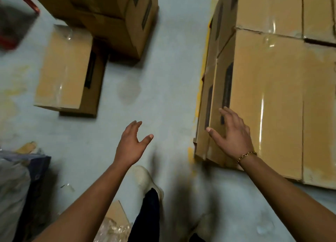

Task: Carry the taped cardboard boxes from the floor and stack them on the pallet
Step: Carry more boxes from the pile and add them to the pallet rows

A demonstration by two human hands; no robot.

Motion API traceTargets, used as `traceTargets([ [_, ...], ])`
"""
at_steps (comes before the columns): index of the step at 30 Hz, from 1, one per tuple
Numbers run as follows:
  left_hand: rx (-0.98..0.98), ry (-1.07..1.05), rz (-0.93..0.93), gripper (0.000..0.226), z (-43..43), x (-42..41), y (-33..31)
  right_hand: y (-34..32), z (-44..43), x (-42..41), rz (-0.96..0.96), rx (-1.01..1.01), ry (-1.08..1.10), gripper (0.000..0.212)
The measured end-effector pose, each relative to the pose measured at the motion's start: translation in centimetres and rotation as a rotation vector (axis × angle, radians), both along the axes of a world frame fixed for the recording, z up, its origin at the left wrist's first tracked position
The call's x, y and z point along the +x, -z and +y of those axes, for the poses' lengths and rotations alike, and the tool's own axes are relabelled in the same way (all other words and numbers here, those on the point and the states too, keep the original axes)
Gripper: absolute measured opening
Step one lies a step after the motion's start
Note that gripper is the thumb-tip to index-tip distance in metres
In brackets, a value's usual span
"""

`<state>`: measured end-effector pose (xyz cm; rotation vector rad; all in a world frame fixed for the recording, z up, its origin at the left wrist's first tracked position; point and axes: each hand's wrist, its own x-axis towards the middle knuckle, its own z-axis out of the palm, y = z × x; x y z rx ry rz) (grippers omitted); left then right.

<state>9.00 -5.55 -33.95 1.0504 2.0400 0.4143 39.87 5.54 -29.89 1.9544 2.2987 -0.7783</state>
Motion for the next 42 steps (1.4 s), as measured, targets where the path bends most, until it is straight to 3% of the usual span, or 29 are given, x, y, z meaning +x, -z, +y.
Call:
traceTargets([
  [3,0.013,-0.042,-0.015,0.065,0.7,-6.5,-0.8,0.4,1.6,-6.9,0.006,-0.036,-0.01,0.085],
  [12,0.085,-0.206,0.044,0.058,4.0,-25.0,-4.2,0.1,7.0,-27.6,0.19,-0.151,-0.09,0.071],
  [22,0.007,-0.358,0.095,0.052,6.8,-40.7,-1.0,5.2,11.8,-46.1,0.359,-0.473,-0.03,0.073],
  [33,-0.146,-0.365,0.113,0.053,9.3,-55.2,9.1,17.3,11.7,-64.9,0.461,-0.769,0.198,0.074],
  [42,-0.247,-0.38,0.052,0.091,11.3,-66.9,24.7,32.7,11.3,-73.3,0.445,-0.84,0.472,0.082],
])
